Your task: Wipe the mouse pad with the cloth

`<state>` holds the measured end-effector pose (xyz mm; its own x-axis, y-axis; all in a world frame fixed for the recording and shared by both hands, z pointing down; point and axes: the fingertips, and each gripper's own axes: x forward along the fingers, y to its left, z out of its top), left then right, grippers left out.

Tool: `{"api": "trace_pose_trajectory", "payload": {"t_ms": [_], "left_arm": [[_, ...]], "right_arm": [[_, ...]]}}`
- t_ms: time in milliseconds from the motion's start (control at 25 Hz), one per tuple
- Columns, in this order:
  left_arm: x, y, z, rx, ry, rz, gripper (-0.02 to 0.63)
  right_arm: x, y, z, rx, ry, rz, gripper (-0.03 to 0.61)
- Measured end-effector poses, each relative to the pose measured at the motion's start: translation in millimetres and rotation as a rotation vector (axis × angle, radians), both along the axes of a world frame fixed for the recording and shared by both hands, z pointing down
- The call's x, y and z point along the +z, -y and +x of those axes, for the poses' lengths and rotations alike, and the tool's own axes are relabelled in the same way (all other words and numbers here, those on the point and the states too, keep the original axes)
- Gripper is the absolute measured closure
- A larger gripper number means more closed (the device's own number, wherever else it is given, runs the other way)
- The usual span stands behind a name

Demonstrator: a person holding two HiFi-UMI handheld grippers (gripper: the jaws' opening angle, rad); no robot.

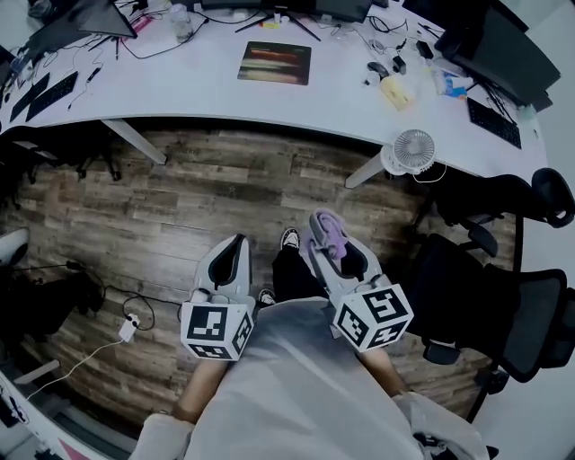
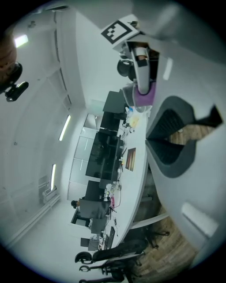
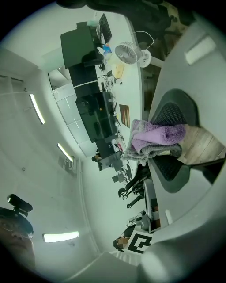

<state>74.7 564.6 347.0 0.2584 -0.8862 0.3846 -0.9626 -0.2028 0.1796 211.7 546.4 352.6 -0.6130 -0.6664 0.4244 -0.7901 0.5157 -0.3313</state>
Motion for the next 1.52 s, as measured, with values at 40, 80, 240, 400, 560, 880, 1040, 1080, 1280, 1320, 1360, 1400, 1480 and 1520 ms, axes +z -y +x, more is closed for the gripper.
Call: {"api": "trace_pose_trajectory", "payload": {"t_ms": [40,80,240,400,560,880,1040,1080,1280,1320,1360,1400,1480,1520], "left_arm": [[0.7,9.5,0.4,-0.002,0.000,-0.004,0.614],[1.0,18.8,0.9,-0.004,0.000,-0.007,0.614],[-1.3,55.9,4.1,-0.020,0.004,-0.012,0.614],[-3.8,90.9,4.3,-0.038,0.011,-0.014,0.614],[-1.9,118.6,6.6,-0.051,0.022,-0.016,0.614],[0.9,168.2,15.3,-0.058,0.037,-0.008,0.614],[4.7,184.4,18.5,-0.050,0.033,-0.018,0.614],[6.0,188.1,19.6,-0.046,0.031,-0.021,0.614],[13.0,201.6,23.3,-0.019,0.020,-0.040,0.614],[13.8,205.1,22.1,-0.015,0.017,-0.043,0.614],[14.0,209.2,20.0,-0.010,0.013,-0.045,0.614],[14.0,213.8,17.5,-0.002,0.007,-0.046,0.614],[14.7,225.0,11.8,0.019,-0.014,-0.047,0.614],[15.5,231.9,8.9,0.027,-0.025,-0.046,0.614]], "right_arm": [[0.8,10.7,-0.7,-0.007,-0.002,-0.003,0.407],[1.5,21.1,-1.3,-0.015,-0.003,-0.006,0.405],[2.0,63.3,-2.8,-0.051,0.001,-0.016,0.403],[0.5,103.1,-6.6,-0.081,0.011,-0.016,0.403],[3.1,133.0,-8.3,-0.107,0.023,-0.012,0.402],[6.7,181.2,-4.1,-0.138,0.040,0.002,0.402],[5.0,194.3,-0.1,-0.129,0.050,0.012,0.402],[5.7,197.1,1.0,-0.123,0.053,0.007,0.402],[15.5,209.8,-0.6,-0.120,0.033,-0.025,0.402],[16.6,213.0,-2.9,-0.124,0.023,-0.029,0.402],[17.1,216.5,-5.8,-0.128,0.016,-0.031,0.402],[16.9,220.1,-9.4,-0.130,0.011,-0.033,0.402],[16.1,228.6,-17.4,-0.132,0.006,-0.033,0.402],[15.7,234.2,-21.6,-0.135,0.001,-0.031,0.402]]}}
